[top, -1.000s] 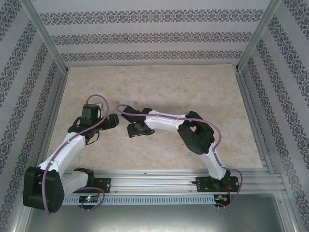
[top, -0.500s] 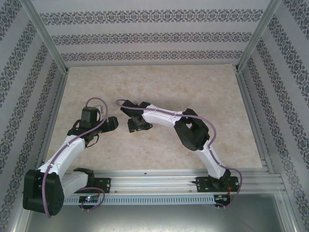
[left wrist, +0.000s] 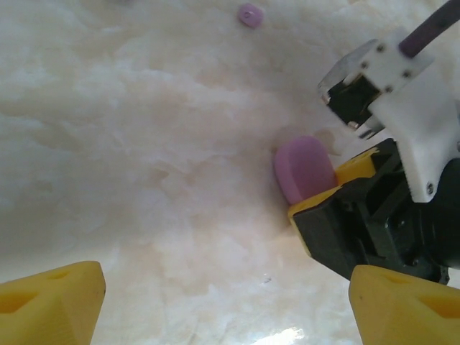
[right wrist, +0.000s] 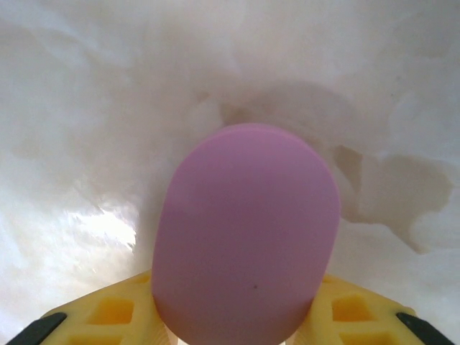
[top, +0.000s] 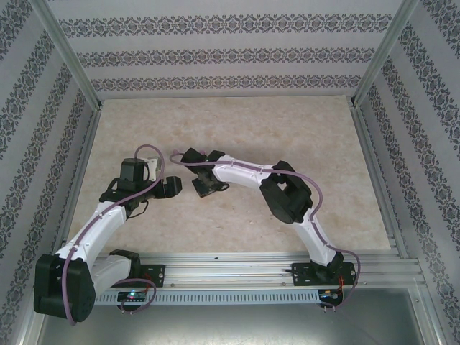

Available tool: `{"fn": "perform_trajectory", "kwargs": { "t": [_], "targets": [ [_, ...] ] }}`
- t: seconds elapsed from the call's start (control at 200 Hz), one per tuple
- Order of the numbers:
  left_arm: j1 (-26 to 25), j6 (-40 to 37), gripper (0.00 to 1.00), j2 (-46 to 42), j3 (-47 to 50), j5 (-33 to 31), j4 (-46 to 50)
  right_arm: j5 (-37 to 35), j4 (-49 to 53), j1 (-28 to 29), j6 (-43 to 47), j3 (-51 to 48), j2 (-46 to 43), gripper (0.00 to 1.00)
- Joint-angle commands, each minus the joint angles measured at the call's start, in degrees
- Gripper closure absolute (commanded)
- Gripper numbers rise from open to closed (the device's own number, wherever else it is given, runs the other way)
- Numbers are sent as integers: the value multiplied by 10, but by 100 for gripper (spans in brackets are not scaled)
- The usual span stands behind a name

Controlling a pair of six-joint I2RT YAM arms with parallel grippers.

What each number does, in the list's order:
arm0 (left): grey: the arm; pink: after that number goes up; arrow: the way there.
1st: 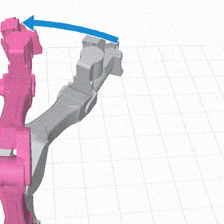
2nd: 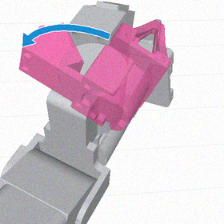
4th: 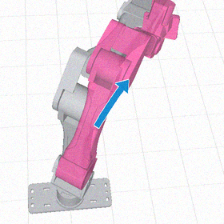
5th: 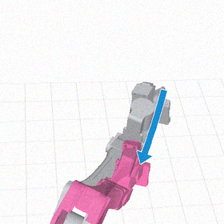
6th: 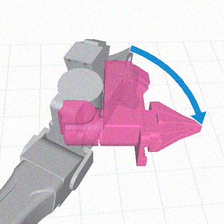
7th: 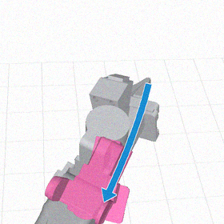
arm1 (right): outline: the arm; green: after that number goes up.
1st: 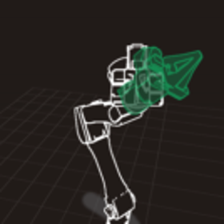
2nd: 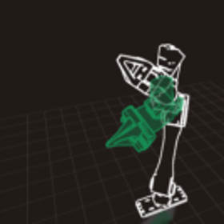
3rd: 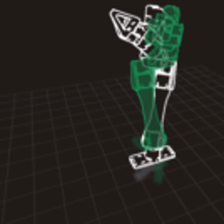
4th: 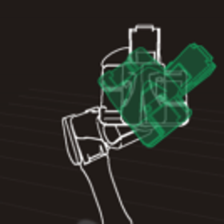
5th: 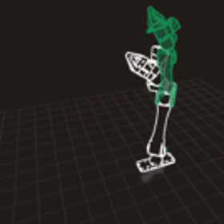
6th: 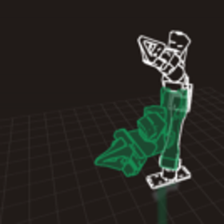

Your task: Insert the wireless bluetooth earbuds into the charging case

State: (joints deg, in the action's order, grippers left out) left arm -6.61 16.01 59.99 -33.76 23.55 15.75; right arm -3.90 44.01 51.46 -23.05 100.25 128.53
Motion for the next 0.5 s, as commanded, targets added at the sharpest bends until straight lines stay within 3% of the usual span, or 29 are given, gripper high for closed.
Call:
{"fn": "perform_trajectory", "kwargs": {
  "t": [0.0,0.495],
  "targets": [
    [7,-9,14,-6,-2,41,-33,-17,0,-10,73,-43,-45,74],
    [9,13,18,51,-88,117,67,49,-108,-38,117,-206,-169,80]
  ]
}}
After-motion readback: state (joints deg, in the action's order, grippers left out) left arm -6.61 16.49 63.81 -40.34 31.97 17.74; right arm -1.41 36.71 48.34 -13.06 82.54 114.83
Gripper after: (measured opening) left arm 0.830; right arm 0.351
